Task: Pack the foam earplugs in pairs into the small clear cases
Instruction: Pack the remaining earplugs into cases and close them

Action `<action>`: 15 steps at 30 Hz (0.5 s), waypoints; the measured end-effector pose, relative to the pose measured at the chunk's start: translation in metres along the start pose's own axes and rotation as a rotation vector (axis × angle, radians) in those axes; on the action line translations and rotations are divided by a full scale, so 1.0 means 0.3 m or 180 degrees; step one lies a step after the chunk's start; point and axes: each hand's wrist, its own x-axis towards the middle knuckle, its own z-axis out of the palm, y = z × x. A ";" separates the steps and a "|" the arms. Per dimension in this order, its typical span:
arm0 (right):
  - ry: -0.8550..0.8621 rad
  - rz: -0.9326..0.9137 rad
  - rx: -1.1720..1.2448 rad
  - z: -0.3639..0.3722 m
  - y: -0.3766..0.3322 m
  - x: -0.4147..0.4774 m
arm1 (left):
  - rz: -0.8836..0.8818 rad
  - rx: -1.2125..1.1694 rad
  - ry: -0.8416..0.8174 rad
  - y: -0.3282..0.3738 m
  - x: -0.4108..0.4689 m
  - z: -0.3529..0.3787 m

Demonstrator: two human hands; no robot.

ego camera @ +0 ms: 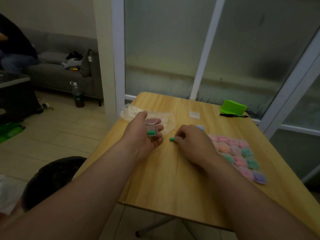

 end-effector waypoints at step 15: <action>-0.0187 -0.0209 -0.0112 -0.015 -0.010 -0.034 | -0.0098 0.0108 -0.0135 -0.049 0.017 0.045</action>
